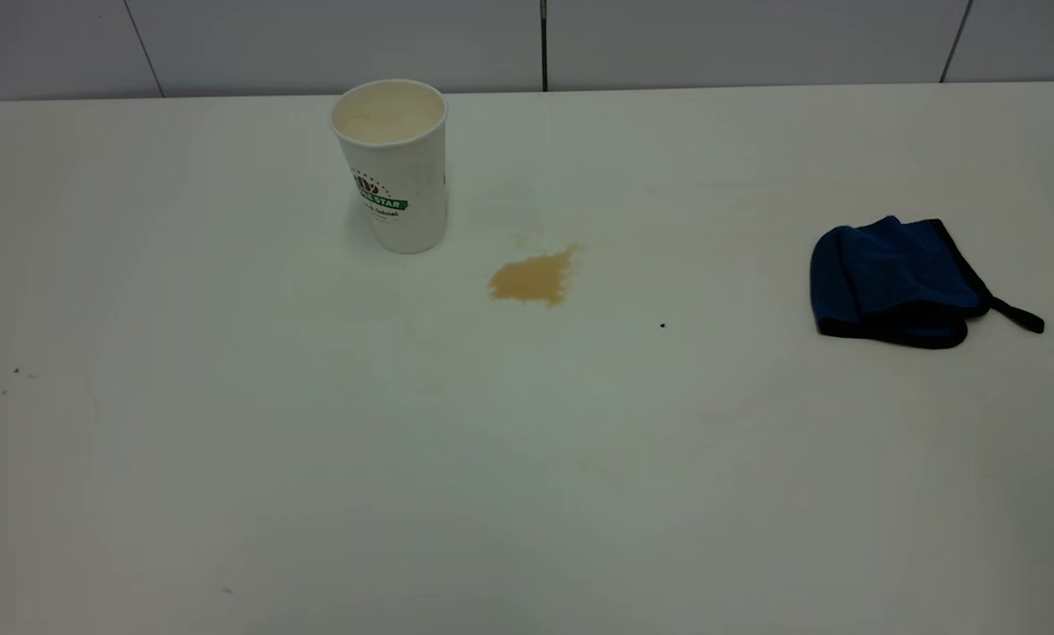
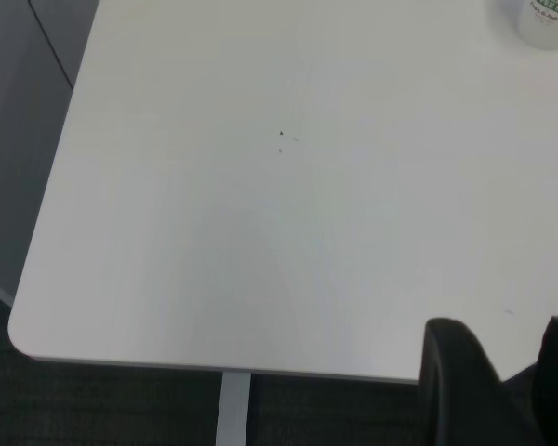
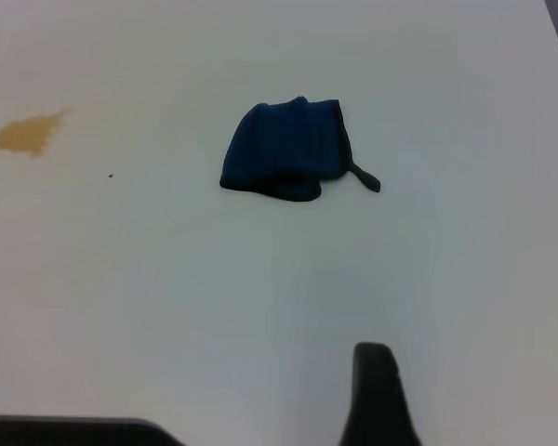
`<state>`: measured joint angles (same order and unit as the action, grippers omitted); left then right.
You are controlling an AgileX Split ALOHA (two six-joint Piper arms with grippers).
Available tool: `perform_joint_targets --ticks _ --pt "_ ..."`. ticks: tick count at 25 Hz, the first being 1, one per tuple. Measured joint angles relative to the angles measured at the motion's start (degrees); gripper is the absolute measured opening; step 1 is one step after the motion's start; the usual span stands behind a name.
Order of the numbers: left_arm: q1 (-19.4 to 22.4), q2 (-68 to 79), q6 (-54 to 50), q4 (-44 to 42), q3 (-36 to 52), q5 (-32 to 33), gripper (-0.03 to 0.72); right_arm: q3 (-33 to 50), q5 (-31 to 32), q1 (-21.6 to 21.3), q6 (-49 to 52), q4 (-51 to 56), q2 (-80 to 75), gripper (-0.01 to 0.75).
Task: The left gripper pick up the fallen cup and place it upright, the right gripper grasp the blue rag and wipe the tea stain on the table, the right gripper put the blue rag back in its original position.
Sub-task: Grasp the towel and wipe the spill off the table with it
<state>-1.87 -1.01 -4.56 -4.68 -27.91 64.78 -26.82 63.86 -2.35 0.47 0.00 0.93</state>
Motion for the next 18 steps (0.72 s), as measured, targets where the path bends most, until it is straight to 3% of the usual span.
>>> perform_joint_targets --ticks 14,18 --pt "0.0 0.0 0.0 0.0 0.0 0.0 0.237 0.0 0.0 0.0 0.0 -1.6 0.0 0.563" --pt "0.0 0.0 0.0 0.0 0.0 0.0 0.237 -3.6 0.1 0.0 -0.5 -1.8 -2.9 0.583"
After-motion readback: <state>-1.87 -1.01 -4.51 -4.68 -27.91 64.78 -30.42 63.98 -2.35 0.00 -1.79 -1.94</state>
